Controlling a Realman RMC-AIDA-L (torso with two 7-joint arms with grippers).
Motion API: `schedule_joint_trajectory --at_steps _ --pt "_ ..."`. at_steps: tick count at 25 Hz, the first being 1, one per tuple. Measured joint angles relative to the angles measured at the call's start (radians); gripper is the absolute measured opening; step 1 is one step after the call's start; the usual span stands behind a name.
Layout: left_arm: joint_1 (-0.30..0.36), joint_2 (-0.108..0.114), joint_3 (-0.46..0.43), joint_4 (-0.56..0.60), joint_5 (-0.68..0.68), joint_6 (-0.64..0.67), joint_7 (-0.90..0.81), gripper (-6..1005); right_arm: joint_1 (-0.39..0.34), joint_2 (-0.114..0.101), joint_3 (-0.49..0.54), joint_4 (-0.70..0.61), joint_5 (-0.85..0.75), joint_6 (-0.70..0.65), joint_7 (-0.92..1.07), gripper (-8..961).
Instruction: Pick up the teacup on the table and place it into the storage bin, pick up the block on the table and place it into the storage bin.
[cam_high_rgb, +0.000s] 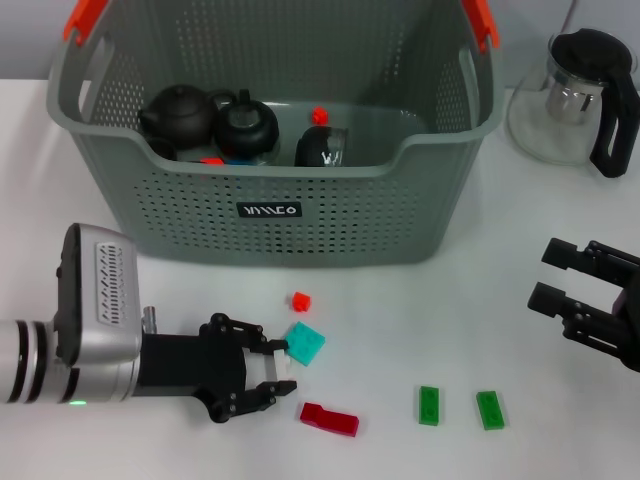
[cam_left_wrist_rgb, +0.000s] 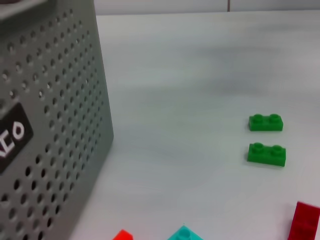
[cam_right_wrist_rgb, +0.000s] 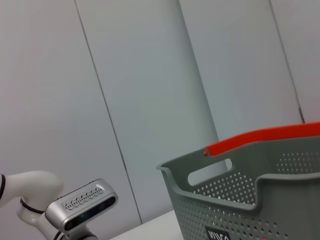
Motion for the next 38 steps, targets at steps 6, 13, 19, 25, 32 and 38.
schedule_joint_trajectory --at_steps 6,13,19,25,32,38 --pt "0.006 0.007 -0.085 0.093 -0.006 0.171 -0.091 422 -0.001 -0.001 0.003 0.0 0.0 -0.005 0.001 668" --pt "-0.062 0.075 -0.389 0.067 -0.148 0.577 -0.189 438 0.001 0.0 0.002 0.0 0.0 -0.005 0.002 669" --pt "-0.111 0.086 -0.495 0.058 -0.452 0.667 -0.289 451 0.004 -0.001 0.001 0.0 0.0 -0.002 0.002 669" --pt "-0.227 0.092 -0.411 0.225 -0.456 0.394 -0.558 465 0.01 0.0 -0.002 0.0 0.0 -0.005 0.002 669" --pt "-0.289 0.117 -0.001 0.469 -0.009 -0.005 -0.969 480 0.01 0.0 0.004 0.0 0.0 -0.005 0.002 668" --pt "-0.335 0.078 0.05 0.491 0.235 -0.059 -1.09 493 0.013 0.0 0.004 0.0 0.0 -0.004 0.002 668"
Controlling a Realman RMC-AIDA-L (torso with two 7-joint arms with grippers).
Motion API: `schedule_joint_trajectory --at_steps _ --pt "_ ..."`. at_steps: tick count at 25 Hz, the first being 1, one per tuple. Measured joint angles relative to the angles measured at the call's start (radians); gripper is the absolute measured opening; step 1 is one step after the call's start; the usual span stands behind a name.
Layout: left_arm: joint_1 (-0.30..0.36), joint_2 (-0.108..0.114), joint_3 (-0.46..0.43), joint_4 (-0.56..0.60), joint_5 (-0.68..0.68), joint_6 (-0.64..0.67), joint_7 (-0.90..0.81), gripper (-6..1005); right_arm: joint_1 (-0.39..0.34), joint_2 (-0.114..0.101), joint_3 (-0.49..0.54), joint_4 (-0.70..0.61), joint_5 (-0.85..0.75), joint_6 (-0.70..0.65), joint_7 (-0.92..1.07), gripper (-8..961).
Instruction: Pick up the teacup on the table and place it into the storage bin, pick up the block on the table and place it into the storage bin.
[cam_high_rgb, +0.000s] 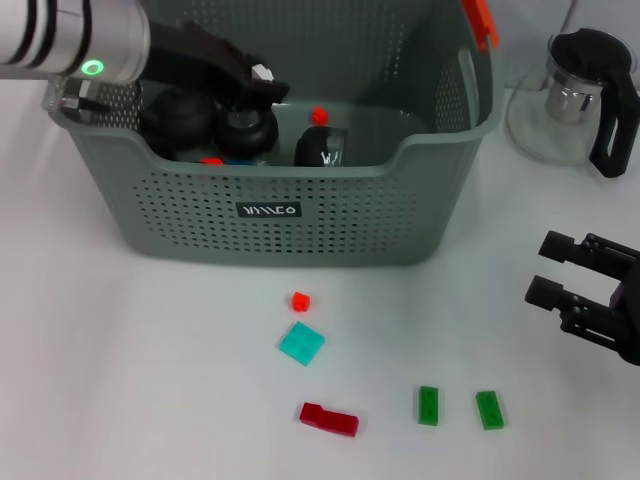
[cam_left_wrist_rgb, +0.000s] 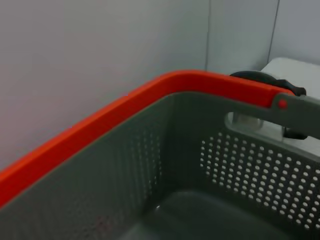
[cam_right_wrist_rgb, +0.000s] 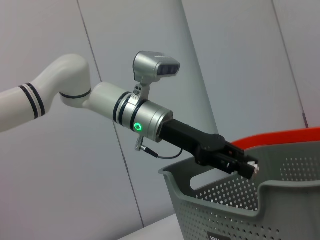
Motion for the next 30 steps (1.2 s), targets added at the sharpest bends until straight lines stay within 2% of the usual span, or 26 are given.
schedule_joint_trajectory --at_steps 4,8,11,13,14,15,16,18,19,21,23,25,27,30 --pt "0.014 -0.026 0.011 0.006 0.011 -0.066 -0.003 502 0.0 0.0 0.001 0.0 0.0 0.006 -0.001 668" --pt "0.028 -0.037 -0.014 0.026 -0.023 -0.081 -0.004 511 0.0 0.0 0.001 0.0 0.0 0.006 -0.001 669" --pt "0.069 -0.052 -0.077 0.074 -0.148 -0.078 0.015 518 0.0 0.0 0.0 0.0 0.001 0.006 -0.001 669" --pt "0.118 -0.056 -0.129 0.092 -0.319 -0.055 0.063 556 0.0 0.0 0.0 0.0 0.002 0.006 -0.002 669" --pt "0.166 -0.053 -0.174 0.074 -0.501 -0.008 0.13 592 0.0 0.0 0.001 0.0 0.005 0.005 -0.004 669" --pt "0.174 -0.051 -0.18 0.068 -0.53 0.002 0.14 627 0.0 0.0 0.001 0.0 0.005 0.005 -0.004 668" --pt "0.195 -0.046 -0.202 0.043 -0.616 0.035 0.175 663 0.0 0.0 0.001 0.0 0.005 0.005 -0.004 668" --pt "0.234 -0.02 -0.253 -0.052 -0.803 0.172 0.269 735 0.001 0.0 0.002 0.0 0.006 0.005 -0.004 668" --pt "0.243 -0.005 -0.29 -0.114 -0.874 0.258 0.317 733 0.002 0.0 0.002 0.0 0.006 0.005 -0.003 668" --pt "0.251 0.011 -0.368 -0.208 -0.929 0.396 0.401 728 0.005 0.0 0.002 0.0 0.007 0.006 -0.002 668" --pt "0.266 0.017 -0.438 -0.27 -0.901 0.525 0.514 723 0.007 0.0 0.002 0.0 0.007 0.006 -0.002 668" --pt "0.292 0.012 -0.464 -0.285 -0.803 0.604 0.626 723 0.009 -0.001 0.002 0.0 0.007 0.006 -0.001 668" --pt "0.329 -0.005 -0.455 -0.267 -0.646 0.653 0.733 724 0.01 -0.001 0.002 0.0 0.007 0.006 0.0 668" --pt "0.358 -0.027 -0.419 -0.245 -0.492 0.656 0.808 724 0.01 -0.002 0.002 0.0 0.007 0.006 0.005 669"
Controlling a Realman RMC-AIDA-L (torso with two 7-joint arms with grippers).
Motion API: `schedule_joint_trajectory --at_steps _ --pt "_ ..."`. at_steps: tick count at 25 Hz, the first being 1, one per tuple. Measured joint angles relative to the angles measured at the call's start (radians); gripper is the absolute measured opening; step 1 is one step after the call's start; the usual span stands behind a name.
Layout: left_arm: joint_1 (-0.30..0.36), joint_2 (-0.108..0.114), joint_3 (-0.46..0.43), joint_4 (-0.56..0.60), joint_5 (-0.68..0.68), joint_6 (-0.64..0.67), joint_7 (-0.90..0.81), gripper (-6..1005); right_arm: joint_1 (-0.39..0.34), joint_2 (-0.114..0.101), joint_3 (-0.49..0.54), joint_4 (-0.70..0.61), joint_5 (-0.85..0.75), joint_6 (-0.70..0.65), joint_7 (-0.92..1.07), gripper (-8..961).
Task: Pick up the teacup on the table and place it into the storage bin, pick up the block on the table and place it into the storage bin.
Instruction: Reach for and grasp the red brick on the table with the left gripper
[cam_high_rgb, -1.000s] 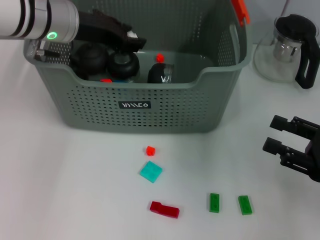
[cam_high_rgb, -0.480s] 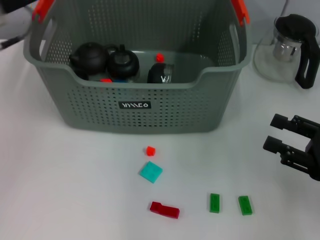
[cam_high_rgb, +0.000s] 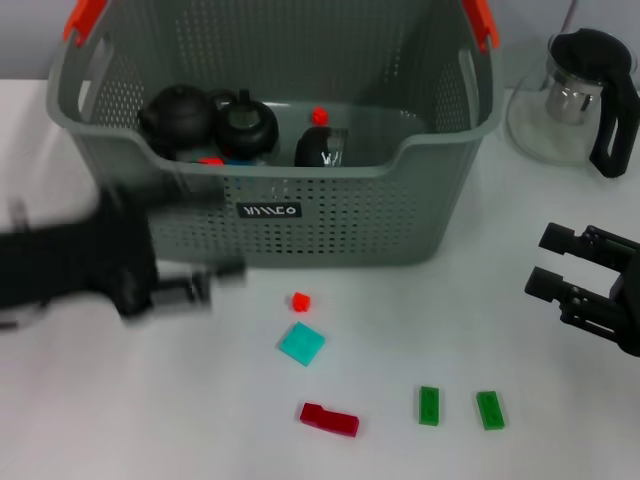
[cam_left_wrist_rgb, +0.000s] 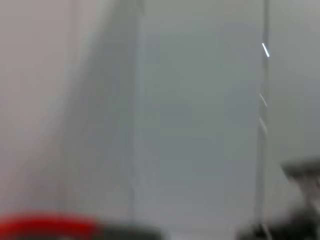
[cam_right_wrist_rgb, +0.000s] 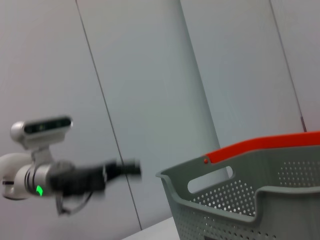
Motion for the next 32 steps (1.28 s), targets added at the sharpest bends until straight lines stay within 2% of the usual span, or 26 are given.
schedule_joint_trajectory --at_steps 3,7,13,22,28,32 --pt "0.022 -0.025 0.05 0.004 0.126 -0.039 0.082 725 -0.003 -0.001 0.0 0.0 0.0 -0.002 0.001 669" --pt "0.031 -0.049 0.122 -0.017 0.199 -0.151 0.129 725 -0.009 -0.001 0.0 0.0 0.0 -0.002 0.001 669" --pt "0.017 -0.051 0.228 -0.105 0.245 -0.289 0.159 722 -0.011 -0.003 0.0 0.0 0.001 -0.007 0.001 668" --pt "0.005 -0.055 0.326 -0.161 0.301 -0.311 0.199 709 -0.008 -0.001 0.006 0.0 0.001 -0.002 0.001 668" --pt "-0.03 -0.055 0.371 -0.21 0.302 -0.39 0.202 527 -0.007 -0.001 0.006 0.0 0.0 -0.002 0.001 669" --pt "-0.046 -0.055 0.418 -0.239 0.302 -0.458 0.202 530 -0.009 -0.001 0.006 0.0 -0.001 0.0 0.001 668"
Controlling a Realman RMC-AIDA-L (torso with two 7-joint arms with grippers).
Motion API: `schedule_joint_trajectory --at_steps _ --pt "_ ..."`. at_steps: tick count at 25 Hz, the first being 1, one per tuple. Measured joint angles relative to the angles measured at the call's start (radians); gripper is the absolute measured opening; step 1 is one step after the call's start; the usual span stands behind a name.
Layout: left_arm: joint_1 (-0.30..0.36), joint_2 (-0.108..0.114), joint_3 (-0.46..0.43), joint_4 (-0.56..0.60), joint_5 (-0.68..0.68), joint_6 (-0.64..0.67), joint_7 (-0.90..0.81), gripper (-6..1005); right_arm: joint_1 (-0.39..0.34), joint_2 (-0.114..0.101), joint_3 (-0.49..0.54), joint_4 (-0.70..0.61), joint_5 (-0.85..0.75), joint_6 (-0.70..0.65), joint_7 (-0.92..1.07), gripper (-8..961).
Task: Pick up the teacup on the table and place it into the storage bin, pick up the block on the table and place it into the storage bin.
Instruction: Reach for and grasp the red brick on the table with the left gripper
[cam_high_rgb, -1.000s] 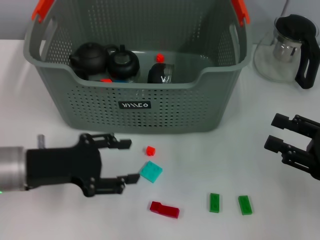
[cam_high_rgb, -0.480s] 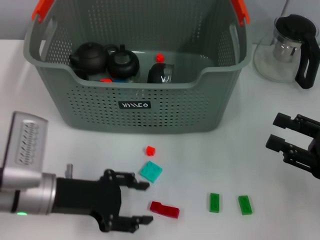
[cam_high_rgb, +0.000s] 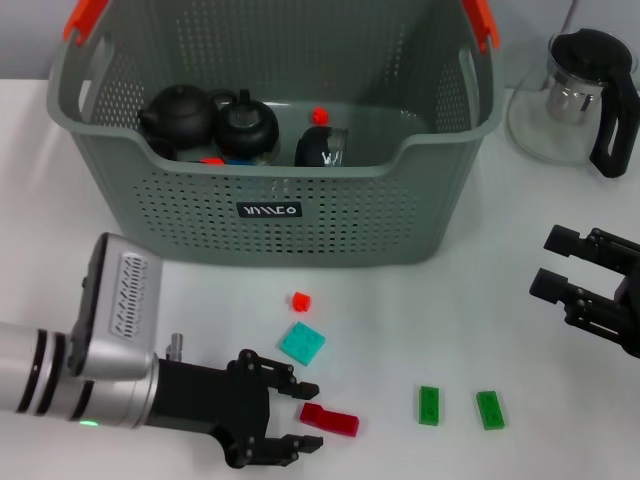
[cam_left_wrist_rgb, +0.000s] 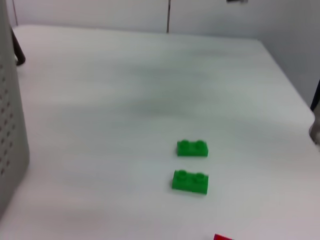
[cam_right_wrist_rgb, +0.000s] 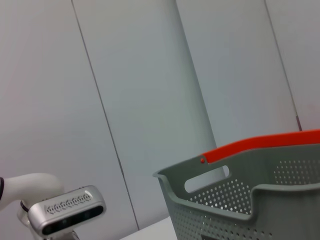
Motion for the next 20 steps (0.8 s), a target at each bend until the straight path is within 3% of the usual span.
schedule_joint_trajectory --at_steps 20 --pt "-0.006 -0.002 0.026 -0.015 -0.005 -0.006 0.011 524 -0.003 0.0 0.0 0.0 -0.001 0.001 0.0 668"
